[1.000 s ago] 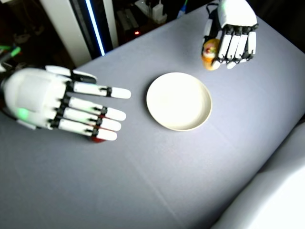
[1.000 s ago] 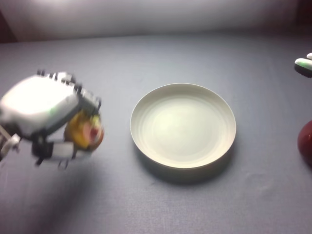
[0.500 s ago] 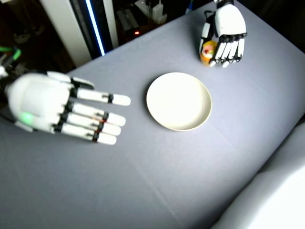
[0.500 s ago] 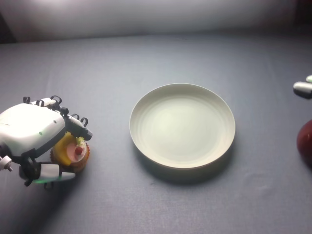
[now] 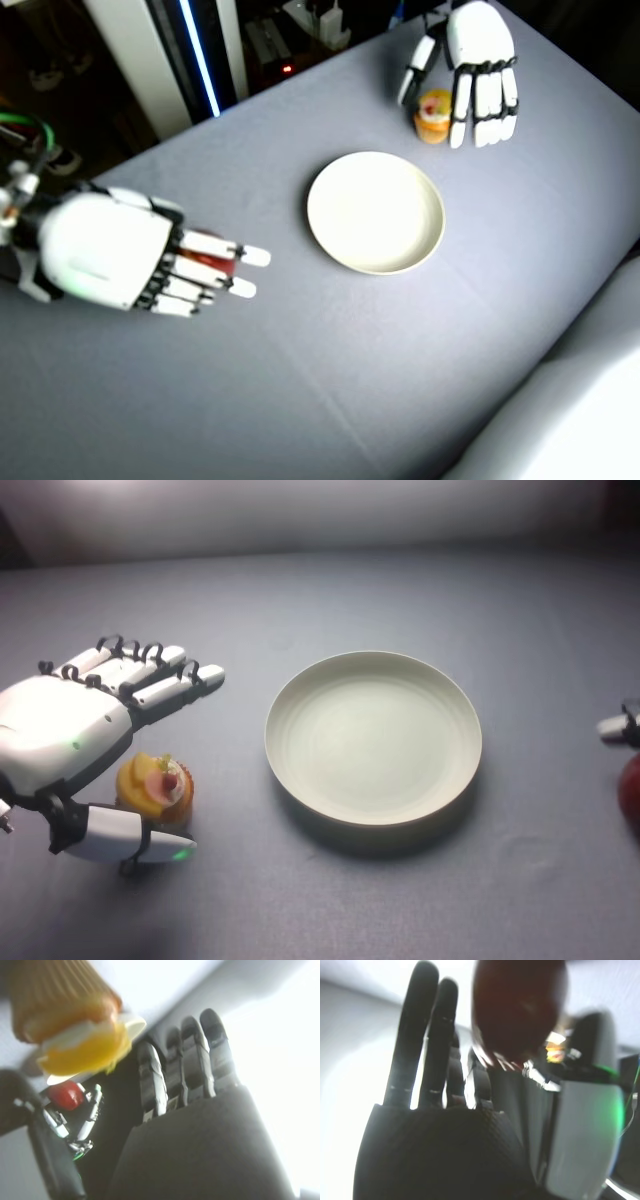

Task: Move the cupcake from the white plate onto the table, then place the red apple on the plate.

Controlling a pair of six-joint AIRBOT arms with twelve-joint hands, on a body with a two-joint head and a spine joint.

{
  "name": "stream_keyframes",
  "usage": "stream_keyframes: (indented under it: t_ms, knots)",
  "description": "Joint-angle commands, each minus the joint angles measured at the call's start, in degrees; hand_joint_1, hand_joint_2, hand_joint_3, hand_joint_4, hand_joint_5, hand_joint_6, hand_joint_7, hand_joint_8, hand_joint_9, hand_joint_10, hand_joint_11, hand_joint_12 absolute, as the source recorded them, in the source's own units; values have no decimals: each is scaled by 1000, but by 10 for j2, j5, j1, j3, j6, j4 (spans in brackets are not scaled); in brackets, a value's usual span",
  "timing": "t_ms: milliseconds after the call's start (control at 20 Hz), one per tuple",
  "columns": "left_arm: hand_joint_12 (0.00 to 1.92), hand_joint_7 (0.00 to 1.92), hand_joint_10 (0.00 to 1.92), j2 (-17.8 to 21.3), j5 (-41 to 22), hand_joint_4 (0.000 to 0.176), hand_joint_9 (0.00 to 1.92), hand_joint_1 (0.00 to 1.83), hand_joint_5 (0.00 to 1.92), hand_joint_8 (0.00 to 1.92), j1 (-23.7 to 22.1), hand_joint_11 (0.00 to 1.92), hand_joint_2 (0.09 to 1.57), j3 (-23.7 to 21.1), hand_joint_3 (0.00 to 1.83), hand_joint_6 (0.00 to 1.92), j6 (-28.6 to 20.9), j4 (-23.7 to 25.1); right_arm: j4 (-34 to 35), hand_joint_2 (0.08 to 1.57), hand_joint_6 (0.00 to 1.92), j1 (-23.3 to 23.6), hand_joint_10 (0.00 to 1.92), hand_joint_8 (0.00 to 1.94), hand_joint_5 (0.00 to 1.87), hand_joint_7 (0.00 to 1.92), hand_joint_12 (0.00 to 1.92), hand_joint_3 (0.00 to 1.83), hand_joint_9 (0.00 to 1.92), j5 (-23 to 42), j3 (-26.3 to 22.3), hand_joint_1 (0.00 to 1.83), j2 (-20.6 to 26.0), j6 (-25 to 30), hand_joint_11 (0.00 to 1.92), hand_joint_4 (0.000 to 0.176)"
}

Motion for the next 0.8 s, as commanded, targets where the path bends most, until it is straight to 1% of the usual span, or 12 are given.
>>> stream_keyframes:
  t_ms: [0, 50, 100, 200, 250, 300, 350, 400, 550, 600, 650, 750]
  knots:
    - [283, 1, 7, 8, -79, 176, 14, 671, 34, 0, -2, 0, 789, -3, 0, 2, 0, 9, 14, 1029, 155, 8, 1145, 603, 1290, 1159, 1332, 4, 1043, 41, 5, 1391, 1, -2, 824, 0]
    - [283, 1, 7, 11, -87, 176, 14, 671, 34, 0, -1, 0, 789, -7, 0, 2, 0, 11, 14, 1029, 155, 11, 1145, 603, 1290, 1159, 1332, 4, 1043, 41, 5, 1391, 0, -3, 824, 0]
    - [279, 2, 6, 15, -98, 176, 12, 705, 52, 1, 1, 0, 781, -12, 0, 9, 0, 12, 14, 1073, 69, 17, 1340, 939, 1316, 1046, 1486, 0, 933, 41, 5, 1392, 0, -3, 762, 0]
    - [206, 0, 2, 27, -125, 176, 7, 761, 59, 0, 11, 0, 792, -26, 0, 4, 0, 14, 11, 1065, 59, 34, 1285, 968, 1320, 1043, 1427, 0, 982, 57, 5, 1397, 0, -5, 834, 0]
    - [194, 4, 3, 32, -135, 176, 11, 750, 59, 1, 14, 0, 803, -31, 5, 3, 0, 14, 11, 1102, 464, 42, 1337, 1119, 1132, 915, 1475, 13, 906, 71, 4, 1384, 0, -5, 804, 0]
    - [188, 0, 0, 37, -147, 176, 1, 758, 54, 0, 19, 0, 811, -39, 7, 0, 0, 16, 11, 1161, 673, 60, 1447, 1317, 1016, 793, 1538, 0, 806, 91, 3, 1368, 0, -6, 742, 0]
    - [121, 0, 0, 40, -157, 176, 0, 754, 36, 0, 22, 0, 809, -43, 3, 5, 0, 17, 7, 1123, 774, 78, 1295, 1149, 1016, 879, 1356, 0, 897, 103, 3, 1378, -3, -6, 759, 0]
    - [57, 0, 0, 43, -164, 176, 0, 758, 41, 0, 25, 0, 812, -48, 1, 4, 0, 18, -4, 1137, 816, 104, 1401, 1158, 976, 869, 1485, 2, 862, 111, 6, 1376, -9, -7, 764, 0]
    - [0, 0, 0, 50, -182, 176, 0, 744, 39, 0, 33, 0, 811, -57, 0, 0, 0, 19, -60, 1078, 853, 194, 1172, 764, 1025, 1073, 1232, 0, 967, 98, 27, 1388, -50, -7, 736, 0]
    - [0, 0, 0, 51, -184, 176, 0, 742, 34, 0, 34, 0, 809, -58, 0, 0, -1, 20, -84, 1077, 780, 221, 1177, 830, 1044, 1053, 1238, 1, 968, 81, 37, 1389, -68, -6, 748, 0]
    - [0, 0, 0, 51, -185, 176, 0, 759, 16, 0, 34, 0, 817, -59, 0, 0, -3, 22, -108, 1086, 565, 241, 1266, 995, 1096, 1028, 1402, 0, 936, 59, 46, 1388, -84, -1, 767, 0]
    - [0, 0, 0, 51, -187, 176, 0, 732, 1, 0, 34, 0, 805, -58, 0, 0, -5, 24, -166, 1085, 642, 280, 1157, 1123, 1079, 1045, 1517, 3, 995, 17, 82, 1281, -135, 41, 835, 0]
